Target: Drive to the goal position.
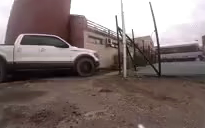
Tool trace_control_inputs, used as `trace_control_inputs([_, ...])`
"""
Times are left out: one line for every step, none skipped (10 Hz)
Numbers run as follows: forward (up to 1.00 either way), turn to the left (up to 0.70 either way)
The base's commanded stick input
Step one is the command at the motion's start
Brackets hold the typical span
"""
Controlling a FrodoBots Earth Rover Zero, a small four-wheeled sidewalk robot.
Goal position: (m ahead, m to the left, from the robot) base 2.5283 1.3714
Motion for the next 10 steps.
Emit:
trace_control_inputs([0.00, 0.70])
trace_control_inputs([0.00, 0.70])
trace_control_inputs([0.00, 0.70])
trace_control_inputs([0.00, 0.70])
trace_control_inputs([0.00, 0.70])
trace_control_inputs([0.00, 0.70])
trace_control_inputs([0.00, 0.70])
trace_control_inputs([0.00, 0.70])
trace_control_inputs([0.00, 0.70])
trace_control_inputs([0.00, 0.70])
